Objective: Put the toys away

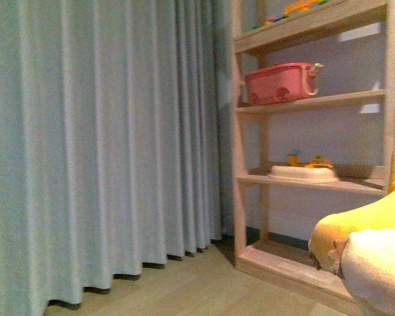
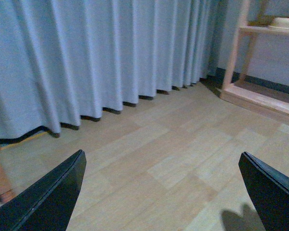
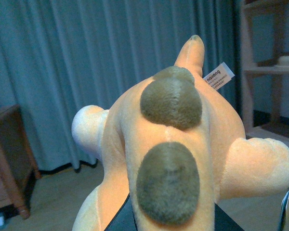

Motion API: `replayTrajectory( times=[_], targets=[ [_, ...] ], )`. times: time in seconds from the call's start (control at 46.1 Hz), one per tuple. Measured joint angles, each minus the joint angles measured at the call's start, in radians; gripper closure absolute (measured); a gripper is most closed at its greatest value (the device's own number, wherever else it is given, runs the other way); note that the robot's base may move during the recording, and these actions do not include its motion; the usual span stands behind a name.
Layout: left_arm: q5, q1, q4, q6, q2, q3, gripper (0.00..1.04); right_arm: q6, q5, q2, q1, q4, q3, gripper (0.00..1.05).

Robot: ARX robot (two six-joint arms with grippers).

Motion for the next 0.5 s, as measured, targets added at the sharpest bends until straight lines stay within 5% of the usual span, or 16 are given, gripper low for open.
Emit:
replayTrajectory(
  times=[0.499],
  targets=[
    [-0.001,0.0,0.0,0.0,0.0,0.0,0.06,0.0,0.001,0.0,0.0,0.0,0.0,0.97]
  ],
)
